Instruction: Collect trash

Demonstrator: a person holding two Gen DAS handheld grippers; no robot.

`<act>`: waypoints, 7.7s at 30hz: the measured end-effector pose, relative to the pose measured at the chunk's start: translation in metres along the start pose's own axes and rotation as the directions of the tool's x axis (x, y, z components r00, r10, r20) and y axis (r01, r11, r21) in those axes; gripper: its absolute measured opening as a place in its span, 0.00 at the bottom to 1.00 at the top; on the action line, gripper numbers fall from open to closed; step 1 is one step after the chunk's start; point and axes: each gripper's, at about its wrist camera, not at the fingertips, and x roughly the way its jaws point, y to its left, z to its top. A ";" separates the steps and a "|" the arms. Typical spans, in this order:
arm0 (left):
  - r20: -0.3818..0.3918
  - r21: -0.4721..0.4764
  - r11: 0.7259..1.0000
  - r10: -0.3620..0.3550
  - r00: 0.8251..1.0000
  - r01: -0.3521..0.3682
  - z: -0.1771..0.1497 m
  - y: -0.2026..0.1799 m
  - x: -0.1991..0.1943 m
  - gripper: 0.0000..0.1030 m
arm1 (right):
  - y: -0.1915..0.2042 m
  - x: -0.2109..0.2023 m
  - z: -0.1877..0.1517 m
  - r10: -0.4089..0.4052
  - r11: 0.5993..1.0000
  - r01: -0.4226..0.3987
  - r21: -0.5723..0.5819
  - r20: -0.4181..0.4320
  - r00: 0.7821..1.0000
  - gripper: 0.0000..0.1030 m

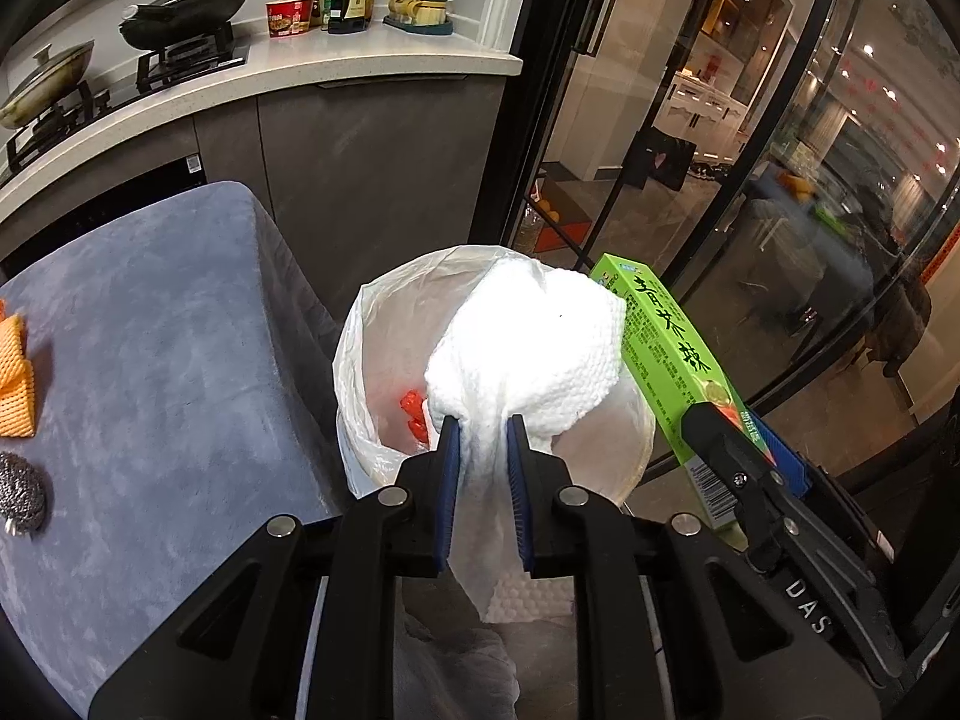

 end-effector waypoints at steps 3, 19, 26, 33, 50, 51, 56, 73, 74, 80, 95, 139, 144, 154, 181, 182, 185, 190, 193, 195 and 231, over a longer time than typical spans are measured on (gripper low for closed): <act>-0.002 0.012 1.000 0.012 1.000 -0.012 0.001 -0.004 0.007 0.16 | -0.001 0.007 0.004 -0.007 1.000 0.007 0.006 -0.005 1.000 0.39; 0.036 0.003 0.996 0.089 0.995 -0.089 0.007 -0.002 0.010 0.61 | 0.001 0.018 0.017 -0.026 1.000 0.026 -0.006 0.008 1.000 0.47; 0.043 -0.010 0.996 0.091 0.995 -0.091 0.005 0.003 0.004 0.62 | 0.006 0.007 0.017 -0.015 1.000 0.015 -0.006 0.029 0.999 0.52; 0.065 -0.039 0.995 0.093 0.994 -0.090 0.002 0.015 -0.010 0.65 | 0.017 -0.006 0.018 0.005 1.000 -0.004 -0.013 0.055 0.998 0.54; 0.095 -0.247 0.951 0.216 0.972 -0.187 -0.040 0.123 -0.082 0.89 | 0.092 -0.015 -0.009 0.111 0.989 -0.108 -0.098 0.023 0.994 0.67; 0.093 -0.261 0.944 0.232 0.968 -0.202 -0.045 0.131 -0.086 0.89 | 0.100 -0.014 -0.013 0.120 0.987 -0.117 -0.109 0.015 0.993 0.67; 0.067 -0.314 0.906 0.321 0.945 -0.285 -0.068 0.179 -0.108 0.91 | 0.140 -0.008 -0.029 0.161 0.971 -0.165 -0.172 -0.037 0.986 0.68; -0.008 -0.519 0.748 0.480 0.877 -0.414 -0.142 0.334 -0.179 0.93 | 0.306 0.043 -0.106 0.276 0.861 -0.361 -0.358 -0.268 0.923 0.68; -0.008 -0.526 0.742 0.484 0.875 -0.415 -0.144 0.340 -0.182 0.93 | 0.314 0.047 -0.111 0.278 0.854 -0.369 -0.366 -0.280 0.919 0.68; -0.011 -0.562 0.715 0.497 0.868 -0.416 -0.147 0.373 -0.190 0.93 | 0.360 0.078 -0.135 0.278 0.826 -0.408 -0.390 -0.349 0.895 0.68; 0.013 -0.571 0.738 0.447 0.895 -0.360 -0.124 0.399 -0.167 0.93 | 0.393 0.128 -0.156 0.212 0.823 -0.370 -0.431 -0.372 0.904 0.68; -0.005 -0.445 0.880 0.185 0.983 -0.168 -0.167 0.287 -0.127 0.10 | 0.241 0.047 -0.132 0.201 0.901 -0.310 -0.305 -0.341 0.918 0.51; -0.017 -0.450 0.877 0.179 0.984 -0.167 -0.179 0.276 -0.124 0.10 | 0.230 0.038 -0.137 0.203 0.905 -0.308 -0.294 -0.338 0.919 0.51; 0.001 -0.505 0.830 0.274 0.962 -0.236 -0.157 0.302 -0.114 0.74 | 0.219 0.031 -0.134 0.211 0.911 -0.306 -0.276 -0.326 0.922 0.51; 0.045 -0.391 0.912 0.148 0.988 -0.119 -0.143 0.225 -0.141 0.14 | 0.203 0.004 -0.110 0.251 0.916 -0.312 -0.253 -0.247 0.936 0.51; 0.048 -0.384 0.916 0.147 0.988 -0.118 -0.141 0.221 -0.142 0.14 | 0.200 0.001 -0.106 0.252 0.917 -0.309 -0.250 -0.237 0.938 0.51; 0.057 -0.363 0.926 0.136 0.989 -0.106 -0.134 0.210 -0.143 0.14 | 0.189 -0.007 -0.096 0.251 0.924 -0.298 -0.240 -0.208 0.946 0.51; 0.078 -0.310 0.947 0.117 0.990 -0.087 -0.117 0.185 -0.140 0.14 | 0.165 -0.017 -0.079 0.233 0.941 -0.262 -0.213 -0.153 0.960 0.51; 0.087 -0.270 0.960 0.098 0.991 -0.071 -0.104 0.166 -0.136 0.14 | 0.148 -0.022 -0.068 0.213 0.953 -0.234 -0.193 -0.120 0.970 0.50; 0.093 -0.241 0.969 0.087 0.992 -0.063 -0.095 0.153 -0.132 0.14 | 0.134 -0.025 -0.059 0.195 0.962 -0.209 -0.176 -0.096 0.976 0.51; 0.028 -0.026 0.999 0.026 0.999 -0.025 -0.001 0.017 -0.029 0.15 | 0.010 0.012 0.018 0.009 0.999 -0.008 -0.037 0.014 1.000 0.51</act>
